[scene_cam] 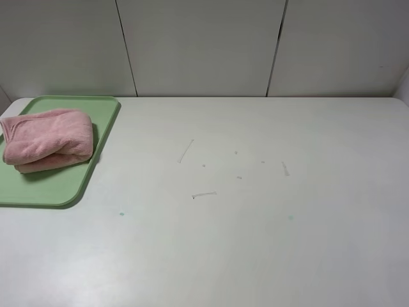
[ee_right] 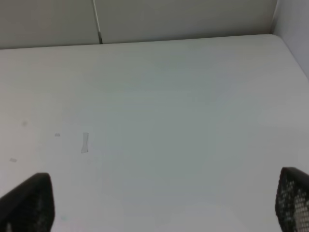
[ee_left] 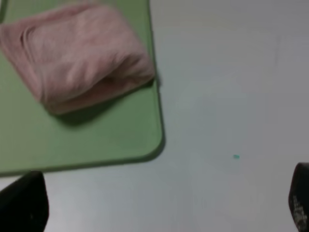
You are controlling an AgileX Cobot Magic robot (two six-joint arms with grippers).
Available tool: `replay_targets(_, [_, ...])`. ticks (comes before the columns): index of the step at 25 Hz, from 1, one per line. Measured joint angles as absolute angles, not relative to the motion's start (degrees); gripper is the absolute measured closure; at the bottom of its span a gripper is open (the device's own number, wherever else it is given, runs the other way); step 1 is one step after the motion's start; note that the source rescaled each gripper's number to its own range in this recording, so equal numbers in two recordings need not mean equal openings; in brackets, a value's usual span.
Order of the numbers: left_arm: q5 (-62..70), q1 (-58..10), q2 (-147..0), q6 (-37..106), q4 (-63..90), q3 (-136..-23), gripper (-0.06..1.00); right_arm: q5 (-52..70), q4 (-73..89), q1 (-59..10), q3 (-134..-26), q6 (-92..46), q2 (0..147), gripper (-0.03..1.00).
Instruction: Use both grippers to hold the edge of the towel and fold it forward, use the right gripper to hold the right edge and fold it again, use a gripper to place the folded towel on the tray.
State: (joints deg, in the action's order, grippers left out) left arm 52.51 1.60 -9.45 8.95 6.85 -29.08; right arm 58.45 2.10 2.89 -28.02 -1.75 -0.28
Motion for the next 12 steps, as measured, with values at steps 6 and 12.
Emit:
replay_targets(6, [52.19, -4.14, -0.73, 13.55, 9.73, -28.6, -0.05, 58.45, 2.1, 2.89, -28.02, -1.75, -0.28, -0.03])
replay_targets(12, [52.37, -4.57, 0.38, 14.15, 10.06, -28.6, -0.05, 58.45, 2.1, 2.89, -28.02, -1.75, -0.28, -0.03])
